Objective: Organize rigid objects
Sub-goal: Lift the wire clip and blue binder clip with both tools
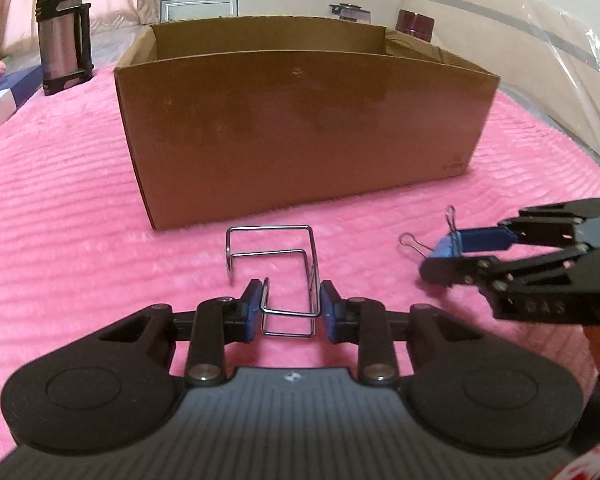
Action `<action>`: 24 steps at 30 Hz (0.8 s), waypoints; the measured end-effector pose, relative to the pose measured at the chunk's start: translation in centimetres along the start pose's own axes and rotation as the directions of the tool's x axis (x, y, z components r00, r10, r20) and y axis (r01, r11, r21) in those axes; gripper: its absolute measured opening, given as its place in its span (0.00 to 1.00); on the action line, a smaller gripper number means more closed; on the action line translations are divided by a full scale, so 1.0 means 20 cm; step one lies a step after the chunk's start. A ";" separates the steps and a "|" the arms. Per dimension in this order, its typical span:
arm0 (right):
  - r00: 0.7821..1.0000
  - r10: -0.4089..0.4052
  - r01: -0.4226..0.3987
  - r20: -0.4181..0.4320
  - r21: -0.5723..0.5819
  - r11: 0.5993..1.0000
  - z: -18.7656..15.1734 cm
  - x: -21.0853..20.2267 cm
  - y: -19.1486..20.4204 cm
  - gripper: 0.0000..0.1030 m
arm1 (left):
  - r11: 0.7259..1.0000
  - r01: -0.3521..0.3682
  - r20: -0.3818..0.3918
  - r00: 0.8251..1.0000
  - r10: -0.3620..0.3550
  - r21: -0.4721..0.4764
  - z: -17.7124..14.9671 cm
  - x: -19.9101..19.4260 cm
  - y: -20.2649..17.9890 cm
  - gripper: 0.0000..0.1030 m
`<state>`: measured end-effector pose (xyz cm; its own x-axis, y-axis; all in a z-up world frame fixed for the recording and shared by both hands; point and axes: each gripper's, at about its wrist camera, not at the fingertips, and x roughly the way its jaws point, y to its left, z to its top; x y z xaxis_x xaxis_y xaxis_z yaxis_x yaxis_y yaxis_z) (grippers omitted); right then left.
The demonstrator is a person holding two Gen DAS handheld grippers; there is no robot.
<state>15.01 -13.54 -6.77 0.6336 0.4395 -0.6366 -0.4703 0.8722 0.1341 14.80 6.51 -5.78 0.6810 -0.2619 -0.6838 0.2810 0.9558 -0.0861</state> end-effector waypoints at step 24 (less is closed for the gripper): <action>1.000 -0.018 0.018 0.012 0.017 1.000 -0.01 -0.05 0.00 0.35 | 0.993 -0.097 0.050 0.994 0.094 0.063 0.02 0.08 -0.05 0.56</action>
<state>14.17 -14.04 -6.24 0.6494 0.4261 -0.6299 -0.4483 0.8835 0.1356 15.91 5.12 -6.55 0.7374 -0.1768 -0.6519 0.2556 0.9664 0.0269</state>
